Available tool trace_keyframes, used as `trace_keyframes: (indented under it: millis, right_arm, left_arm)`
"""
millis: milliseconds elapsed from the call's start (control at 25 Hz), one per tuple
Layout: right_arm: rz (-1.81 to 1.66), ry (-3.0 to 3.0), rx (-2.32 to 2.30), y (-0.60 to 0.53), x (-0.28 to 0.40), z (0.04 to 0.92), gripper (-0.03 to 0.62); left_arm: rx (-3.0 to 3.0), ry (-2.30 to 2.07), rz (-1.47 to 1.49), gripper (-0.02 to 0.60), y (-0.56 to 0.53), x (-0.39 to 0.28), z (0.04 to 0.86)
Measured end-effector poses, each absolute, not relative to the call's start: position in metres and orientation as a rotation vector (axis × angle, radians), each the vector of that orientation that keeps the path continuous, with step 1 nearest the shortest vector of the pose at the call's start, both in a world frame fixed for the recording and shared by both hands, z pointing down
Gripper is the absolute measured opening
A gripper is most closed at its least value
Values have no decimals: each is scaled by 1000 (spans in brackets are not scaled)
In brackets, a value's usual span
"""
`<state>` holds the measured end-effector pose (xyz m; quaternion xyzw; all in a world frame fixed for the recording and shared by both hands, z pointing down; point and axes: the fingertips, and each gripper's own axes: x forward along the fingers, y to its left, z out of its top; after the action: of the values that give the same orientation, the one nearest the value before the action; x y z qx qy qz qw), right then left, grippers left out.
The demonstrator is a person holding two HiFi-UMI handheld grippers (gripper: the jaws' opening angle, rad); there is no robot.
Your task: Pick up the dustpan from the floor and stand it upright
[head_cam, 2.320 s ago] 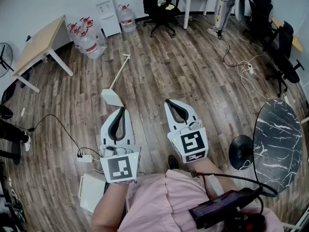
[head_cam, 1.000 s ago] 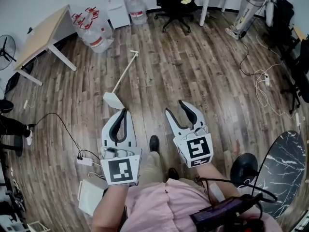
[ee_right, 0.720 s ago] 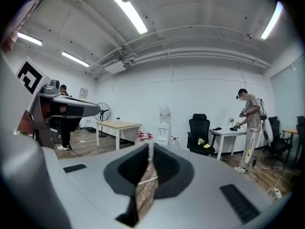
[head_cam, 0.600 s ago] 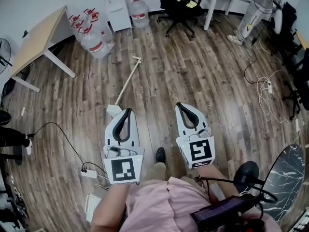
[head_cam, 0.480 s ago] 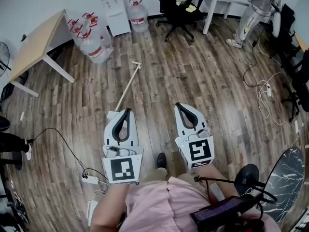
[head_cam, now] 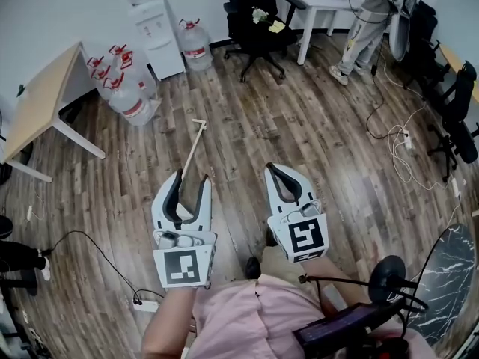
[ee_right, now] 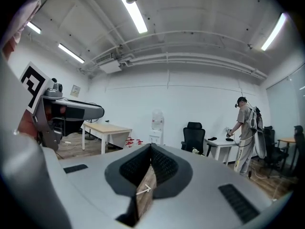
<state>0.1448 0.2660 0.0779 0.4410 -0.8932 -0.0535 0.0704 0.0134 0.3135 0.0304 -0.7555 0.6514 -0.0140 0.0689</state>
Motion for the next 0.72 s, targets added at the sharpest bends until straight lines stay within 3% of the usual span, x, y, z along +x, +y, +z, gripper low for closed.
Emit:
trace_keyframes:
  millis: [720]
  right_arm:
    - [0,-2712,1308,58,145,116,2]
  left_arm:
    - [-2337,1984,-255,195,109,22,62]
